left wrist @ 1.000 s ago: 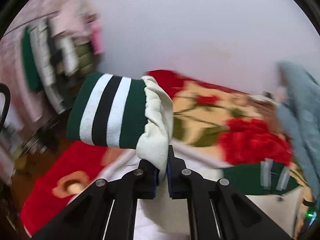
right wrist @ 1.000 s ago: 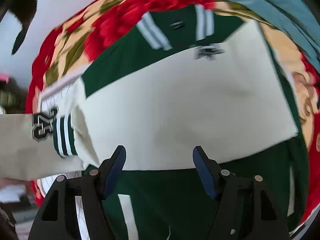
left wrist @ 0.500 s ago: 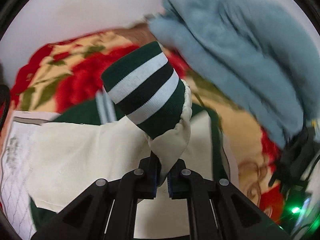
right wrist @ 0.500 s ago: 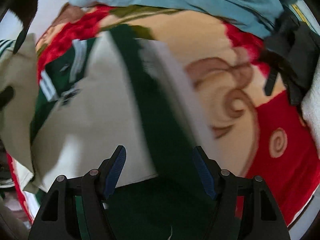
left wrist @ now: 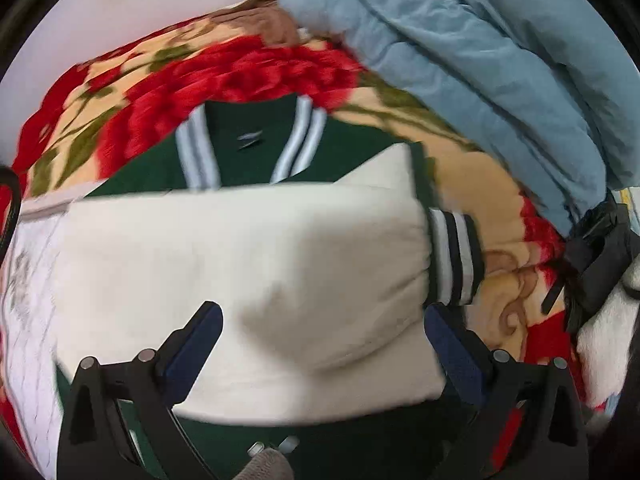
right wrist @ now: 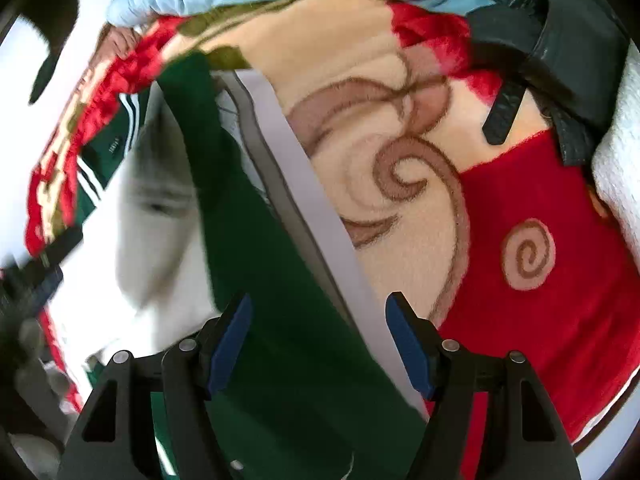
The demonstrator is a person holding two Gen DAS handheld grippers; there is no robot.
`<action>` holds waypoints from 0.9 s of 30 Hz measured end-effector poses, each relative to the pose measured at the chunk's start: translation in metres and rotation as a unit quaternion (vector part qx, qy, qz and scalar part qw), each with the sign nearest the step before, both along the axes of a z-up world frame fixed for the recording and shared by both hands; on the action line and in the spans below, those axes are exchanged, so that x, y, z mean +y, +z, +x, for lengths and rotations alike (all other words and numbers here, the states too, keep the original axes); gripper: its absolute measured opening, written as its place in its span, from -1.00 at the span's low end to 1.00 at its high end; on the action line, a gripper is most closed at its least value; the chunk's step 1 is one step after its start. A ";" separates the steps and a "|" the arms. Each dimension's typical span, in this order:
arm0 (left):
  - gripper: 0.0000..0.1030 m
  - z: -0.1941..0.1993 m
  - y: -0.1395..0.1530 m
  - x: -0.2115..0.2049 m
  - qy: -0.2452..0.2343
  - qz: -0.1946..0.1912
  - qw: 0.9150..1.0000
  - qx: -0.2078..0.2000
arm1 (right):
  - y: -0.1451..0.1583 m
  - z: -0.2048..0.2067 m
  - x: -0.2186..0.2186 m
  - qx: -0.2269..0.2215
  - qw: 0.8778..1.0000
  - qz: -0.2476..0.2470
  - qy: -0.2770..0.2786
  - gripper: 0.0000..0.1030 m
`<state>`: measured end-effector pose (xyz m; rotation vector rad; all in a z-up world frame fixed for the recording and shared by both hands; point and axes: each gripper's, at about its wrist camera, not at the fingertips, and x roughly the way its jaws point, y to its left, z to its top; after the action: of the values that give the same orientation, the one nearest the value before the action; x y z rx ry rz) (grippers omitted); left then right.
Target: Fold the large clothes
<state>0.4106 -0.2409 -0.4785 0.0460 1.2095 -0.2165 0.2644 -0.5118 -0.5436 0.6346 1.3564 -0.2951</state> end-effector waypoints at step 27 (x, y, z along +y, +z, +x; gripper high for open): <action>1.00 -0.094 -0.084 0.225 0.240 0.267 0.931 0.071 | -0.065 -0.007 0.002 0.060 0.998 -0.023 -0.024 -0.06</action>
<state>0.3169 -0.0159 -0.5625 0.2092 1.3567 0.5522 0.2572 -0.5098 -0.6091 0.6209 1.4459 -0.4074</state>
